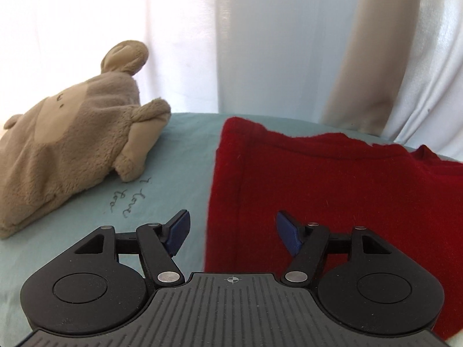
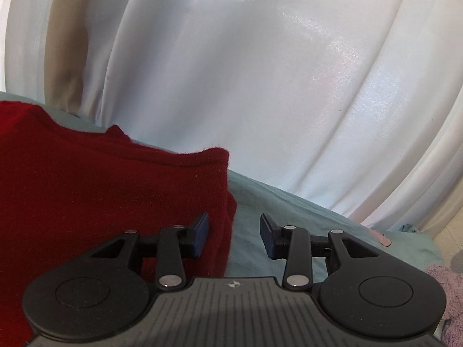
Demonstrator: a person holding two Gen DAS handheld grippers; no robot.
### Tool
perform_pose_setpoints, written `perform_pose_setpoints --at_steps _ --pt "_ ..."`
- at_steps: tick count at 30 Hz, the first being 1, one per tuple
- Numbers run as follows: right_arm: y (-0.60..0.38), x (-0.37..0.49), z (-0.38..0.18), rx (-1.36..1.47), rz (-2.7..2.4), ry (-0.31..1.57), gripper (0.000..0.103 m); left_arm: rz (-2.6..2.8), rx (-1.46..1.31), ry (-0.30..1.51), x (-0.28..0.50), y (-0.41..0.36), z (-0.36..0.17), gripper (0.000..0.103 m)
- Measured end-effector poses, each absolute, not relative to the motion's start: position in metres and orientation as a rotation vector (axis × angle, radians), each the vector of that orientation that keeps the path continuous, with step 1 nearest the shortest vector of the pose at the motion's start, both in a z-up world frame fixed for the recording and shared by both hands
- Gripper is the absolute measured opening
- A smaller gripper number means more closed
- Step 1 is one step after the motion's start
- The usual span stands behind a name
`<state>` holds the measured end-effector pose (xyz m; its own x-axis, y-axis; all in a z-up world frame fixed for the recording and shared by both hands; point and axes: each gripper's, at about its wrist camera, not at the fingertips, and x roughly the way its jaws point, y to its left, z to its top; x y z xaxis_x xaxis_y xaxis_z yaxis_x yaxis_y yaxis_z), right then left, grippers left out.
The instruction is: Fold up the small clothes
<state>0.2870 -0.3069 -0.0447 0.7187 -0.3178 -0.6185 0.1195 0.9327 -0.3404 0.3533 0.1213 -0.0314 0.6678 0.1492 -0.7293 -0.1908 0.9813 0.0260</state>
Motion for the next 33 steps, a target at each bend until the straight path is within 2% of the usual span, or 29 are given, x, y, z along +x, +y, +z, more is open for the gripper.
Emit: perform_pose_setpoints --at_steps 4,11,17,19,21,22,24,25,28,29,30,33 --pt "-0.317 0.242 -0.030 0.007 -0.136 0.766 0.042 0.148 -0.180 0.824 0.314 0.139 -0.031 0.075" --pt "-0.352 0.177 -0.042 0.376 -0.207 0.811 0.059 0.060 -0.382 0.870 0.278 0.157 -0.051 0.074" --pt "-0.377 0.166 -0.065 0.660 -0.160 0.840 0.059 -0.021 -0.492 0.898 0.277 0.162 -0.060 0.059" --pt "-0.383 0.163 -0.069 0.767 -0.136 0.825 0.059 -0.018 -0.488 0.912 0.282 0.163 -0.063 0.047" --pt "-0.386 0.167 -0.075 0.817 -0.131 0.823 0.056 -0.010 -0.480 0.917 0.284 0.163 -0.063 0.042" --pt "-0.384 0.170 -0.075 0.822 -0.138 0.826 0.048 -0.005 -0.468 0.915 0.285 0.163 -0.061 0.034" --pt "-0.383 0.174 -0.073 0.805 -0.154 0.816 0.034 0.002 -0.444 0.907 0.285 0.161 -0.057 0.028" --pt "-0.382 0.175 -0.070 0.784 -0.152 0.806 0.023 0.008 -0.432 0.899 0.284 0.160 -0.054 0.026" --pt "-0.374 0.175 -0.052 0.645 -0.157 0.759 0.019 0.033 -0.419 0.890 0.283 0.159 -0.051 0.024" --pt "-0.372 0.174 -0.046 0.593 -0.169 0.743 0.013 0.043 -0.421 0.896 0.284 0.159 -0.053 0.024" --pt "-0.369 0.175 -0.043 0.524 -0.202 0.744 0.009 0.054 -0.424 0.900 0.284 0.159 -0.055 0.025" --pt "-0.367 0.179 -0.045 0.341 -0.300 0.798 0.009 0.129 -0.426 0.890 0.279 0.161 -0.056 0.054"
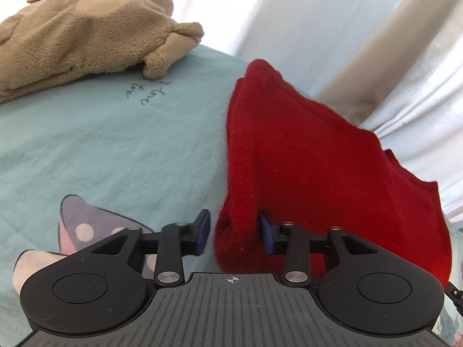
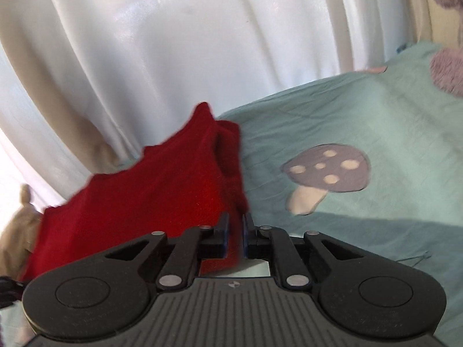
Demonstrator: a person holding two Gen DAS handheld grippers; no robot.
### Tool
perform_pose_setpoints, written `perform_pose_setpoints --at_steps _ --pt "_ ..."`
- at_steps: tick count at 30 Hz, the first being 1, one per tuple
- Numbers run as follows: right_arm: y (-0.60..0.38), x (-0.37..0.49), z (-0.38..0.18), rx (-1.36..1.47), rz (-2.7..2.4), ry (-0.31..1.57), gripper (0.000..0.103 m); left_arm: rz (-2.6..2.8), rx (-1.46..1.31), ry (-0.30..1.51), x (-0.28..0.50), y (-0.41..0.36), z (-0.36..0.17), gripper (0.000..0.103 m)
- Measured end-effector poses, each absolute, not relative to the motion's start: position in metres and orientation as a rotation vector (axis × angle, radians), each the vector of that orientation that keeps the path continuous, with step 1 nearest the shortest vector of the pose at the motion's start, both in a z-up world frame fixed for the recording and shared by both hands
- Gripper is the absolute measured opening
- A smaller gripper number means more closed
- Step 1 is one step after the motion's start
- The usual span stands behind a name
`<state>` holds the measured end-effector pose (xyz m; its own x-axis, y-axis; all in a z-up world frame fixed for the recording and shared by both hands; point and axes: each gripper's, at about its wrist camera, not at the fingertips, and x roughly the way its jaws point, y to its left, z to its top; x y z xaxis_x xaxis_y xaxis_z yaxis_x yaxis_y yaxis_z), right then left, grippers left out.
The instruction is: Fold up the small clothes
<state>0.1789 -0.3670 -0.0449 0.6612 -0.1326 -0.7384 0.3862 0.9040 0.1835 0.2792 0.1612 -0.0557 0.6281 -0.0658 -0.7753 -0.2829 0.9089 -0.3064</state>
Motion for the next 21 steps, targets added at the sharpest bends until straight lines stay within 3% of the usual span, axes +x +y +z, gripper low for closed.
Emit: perform_pose_setpoints --at_steps 1,5,7,11,15,19,21 --pt "-0.369 0.176 -0.044 0.339 -0.275 0.792 0.010 0.155 -0.425 0.879 0.277 0.164 -0.054 0.061" --pt "-0.360 0.166 -0.034 0.288 -0.203 0.755 0.010 0.125 -0.524 0.884 0.276 0.180 -0.057 0.065" --pt "-0.351 0.164 -0.031 0.252 -0.184 0.750 0.011 0.070 -0.600 0.907 0.282 0.185 -0.064 0.074" --pt "-0.332 0.169 -0.032 0.261 -0.125 0.758 0.021 -0.003 -0.686 0.906 0.299 0.186 -0.076 0.073" --pt "-0.311 0.174 -0.033 0.222 -0.068 0.780 0.021 -0.043 -0.782 0.900 0.319 0.194 -0.084 0.066" --pt "-0.299 0.178 -0.033 0.198 -0.047 0.791 0.023 -0.081 -0.818 0.923 0.339 0.199 -0.090 0.046" --pt "-0.295 0.182 -0.033 0.192 -0.043 0.796 0.024 -0.109 -0.794 0.932 0.344 0.198 -0.090 0.042"
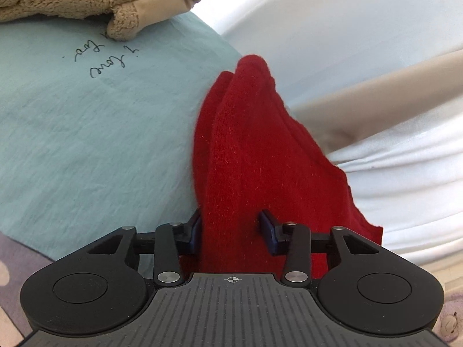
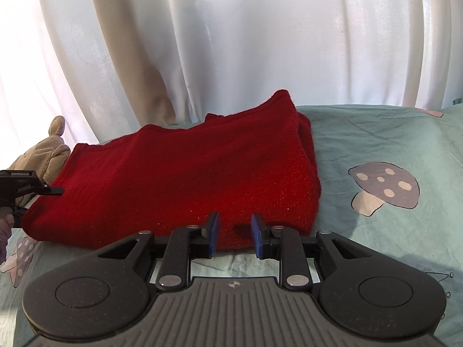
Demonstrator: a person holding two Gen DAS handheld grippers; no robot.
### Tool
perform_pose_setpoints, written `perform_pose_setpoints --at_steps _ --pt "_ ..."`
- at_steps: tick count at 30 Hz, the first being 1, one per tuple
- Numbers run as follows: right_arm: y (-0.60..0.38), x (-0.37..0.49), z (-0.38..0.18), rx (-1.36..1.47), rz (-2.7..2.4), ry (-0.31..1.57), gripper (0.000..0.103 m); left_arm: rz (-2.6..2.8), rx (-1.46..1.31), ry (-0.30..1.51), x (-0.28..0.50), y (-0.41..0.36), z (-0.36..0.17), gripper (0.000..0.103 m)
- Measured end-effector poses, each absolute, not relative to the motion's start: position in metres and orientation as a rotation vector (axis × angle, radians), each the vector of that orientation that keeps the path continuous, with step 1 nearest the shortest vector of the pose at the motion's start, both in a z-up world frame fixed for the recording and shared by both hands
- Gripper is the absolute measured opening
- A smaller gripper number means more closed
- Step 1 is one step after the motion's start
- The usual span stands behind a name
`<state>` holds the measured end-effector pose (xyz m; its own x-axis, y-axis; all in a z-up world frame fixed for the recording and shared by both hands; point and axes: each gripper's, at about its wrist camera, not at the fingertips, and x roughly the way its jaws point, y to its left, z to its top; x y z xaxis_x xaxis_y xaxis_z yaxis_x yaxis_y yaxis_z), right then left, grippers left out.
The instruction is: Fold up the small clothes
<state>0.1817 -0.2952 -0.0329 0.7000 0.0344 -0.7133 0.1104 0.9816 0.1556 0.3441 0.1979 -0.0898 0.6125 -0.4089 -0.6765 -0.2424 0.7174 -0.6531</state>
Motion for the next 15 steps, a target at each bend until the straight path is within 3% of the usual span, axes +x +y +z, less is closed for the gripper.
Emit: perform_pose_setpoints --at_steps 8,11,15 --pt "-0.279 0.198 -0.033 0.169 -0.021 0.792 0.029 -0.167 -0.831 0.932 0.358 0.202 -0.095 0.052" --pt "-0.269 0.203 -0.034 0.165 0.000 0.791 0.033 -0.176 -0.818 0.965 0.365 0.200 -0.096 0.038" --pt "-0.254 0.212 -0.034 0.134 0.043 0.794 0.033 -0.186 -0.815 0.940 0.364 0.203 -0.082 0.026"
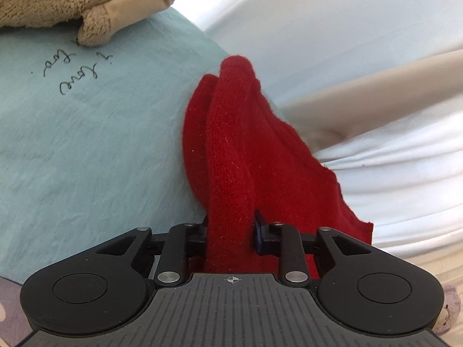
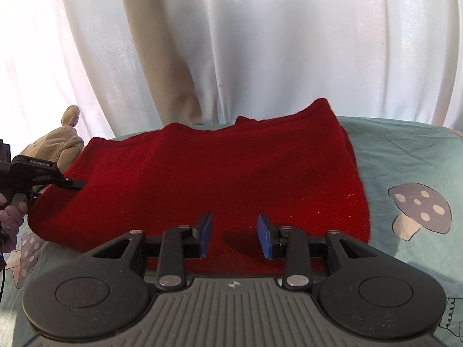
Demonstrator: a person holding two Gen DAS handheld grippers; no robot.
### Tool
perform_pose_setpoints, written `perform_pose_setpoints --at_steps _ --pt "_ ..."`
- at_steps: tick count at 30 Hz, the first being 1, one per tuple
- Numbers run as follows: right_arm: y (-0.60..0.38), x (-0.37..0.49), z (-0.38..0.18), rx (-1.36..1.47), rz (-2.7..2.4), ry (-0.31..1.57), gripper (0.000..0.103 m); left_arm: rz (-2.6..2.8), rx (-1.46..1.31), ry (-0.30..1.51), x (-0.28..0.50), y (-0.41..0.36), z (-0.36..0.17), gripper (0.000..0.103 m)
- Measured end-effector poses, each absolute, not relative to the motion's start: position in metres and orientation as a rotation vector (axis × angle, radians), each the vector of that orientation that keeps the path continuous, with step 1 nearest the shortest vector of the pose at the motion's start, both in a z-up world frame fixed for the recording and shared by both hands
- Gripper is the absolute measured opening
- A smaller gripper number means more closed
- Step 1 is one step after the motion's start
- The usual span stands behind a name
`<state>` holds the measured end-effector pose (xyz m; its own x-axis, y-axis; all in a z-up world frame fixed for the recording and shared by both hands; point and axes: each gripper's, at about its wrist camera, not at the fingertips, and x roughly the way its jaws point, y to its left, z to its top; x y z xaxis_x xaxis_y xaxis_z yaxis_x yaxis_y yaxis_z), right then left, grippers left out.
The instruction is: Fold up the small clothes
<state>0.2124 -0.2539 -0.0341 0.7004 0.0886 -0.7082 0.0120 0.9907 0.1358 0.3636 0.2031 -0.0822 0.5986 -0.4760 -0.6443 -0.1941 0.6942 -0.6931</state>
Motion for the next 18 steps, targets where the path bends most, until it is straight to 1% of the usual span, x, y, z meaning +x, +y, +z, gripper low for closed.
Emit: perform_pose_setpoints --at_steps 3,6,7,8,9,13,14,15,16,18 --pt "-0.234 0.226 -0.030 0.069 0.082 0.767 0.033 -0.212 -0.828 0.894 0.360 0.202 -0.063 0.025" --pt "-0.209 0.241 -0.032 -0.011 0.132 0.736 0.031 -0.226 -0.781 0.869 0.358 0.189 -0.041 0.025" --pt "-0.202 0.247 -0.035 -0.018 0.151 0.737 0.029 -0.229 -0.754 0.864 0.358 0.183 -0.034 0.025" --pt "-0.196 0.251 -0.038 -0.020 0.168 0.739 0.023 -0.234 -0.729 0.857 0.357 0.177 -0.026 0.025" --pt "-0.190 0.255 -0.040 -0.029 0.177 0.740 0.020 -0.237 -0.707 0.850 0.356 0.172 -0.019 0.025" --pt "-0.171 0.266 -0.061 -0.093 0.193 0.740 0.018 -0.244 -0.671 0.827 0.353 0.152 0.004 0.025" --pt "-0.167 0.269 -0.070 -0.120 0.200 0.773 0.015 -0.247 -0.660 0.820 0.352 0.146 0.010 0.025" --pt "-0.165 0.270 -0.075 -0.156 0.197 0.763 0.015 -0.254 -0.648 0.811 0.351 0.140 0.017 0.024" --pt "-0.163 0.274 -0.076 -0.172 0.202 0.766 0.015 -0.263 -0.634 0.803 0.349 0.132 0.024 0.024" --pt "-0.169 0.282 -0.070 -0.119 0.212 0.812 0.015 -0.283 -0.600 0.792 0.348 0.114 0.038 0.024"
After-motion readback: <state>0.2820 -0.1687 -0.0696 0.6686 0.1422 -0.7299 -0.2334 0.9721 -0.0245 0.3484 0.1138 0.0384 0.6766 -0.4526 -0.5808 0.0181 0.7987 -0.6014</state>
